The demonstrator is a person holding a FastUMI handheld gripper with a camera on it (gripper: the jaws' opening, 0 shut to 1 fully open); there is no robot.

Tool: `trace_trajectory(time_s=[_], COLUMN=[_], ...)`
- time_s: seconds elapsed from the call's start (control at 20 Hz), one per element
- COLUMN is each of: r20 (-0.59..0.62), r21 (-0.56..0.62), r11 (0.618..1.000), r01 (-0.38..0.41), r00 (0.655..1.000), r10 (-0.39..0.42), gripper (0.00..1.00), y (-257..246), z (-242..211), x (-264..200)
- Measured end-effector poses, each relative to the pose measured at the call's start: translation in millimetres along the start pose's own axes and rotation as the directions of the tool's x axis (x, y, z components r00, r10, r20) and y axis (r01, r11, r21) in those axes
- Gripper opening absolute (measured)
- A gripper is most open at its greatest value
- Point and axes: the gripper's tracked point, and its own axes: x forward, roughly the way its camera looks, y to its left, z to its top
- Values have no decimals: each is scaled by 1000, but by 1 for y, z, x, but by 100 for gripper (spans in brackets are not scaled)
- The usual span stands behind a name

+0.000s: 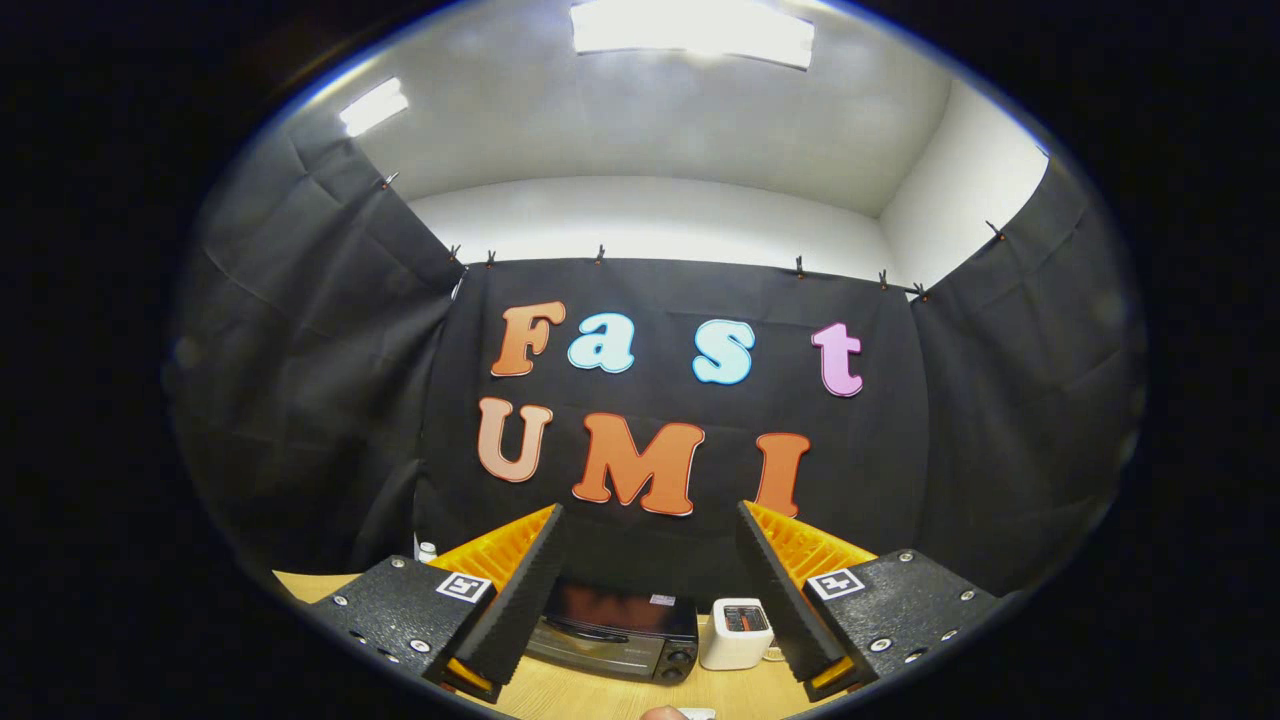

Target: Open the toaster oven, put the food inside, and close the toaster oven door.

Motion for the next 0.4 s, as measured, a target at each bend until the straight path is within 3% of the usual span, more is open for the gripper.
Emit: trace_trajectory(time_s=[0.4], r20=[-21], r21=[18], r11=[999], r01=[28], r00=[999], r10=[-27], gripper=[99], y=[-17], z=[-4], x=[4])
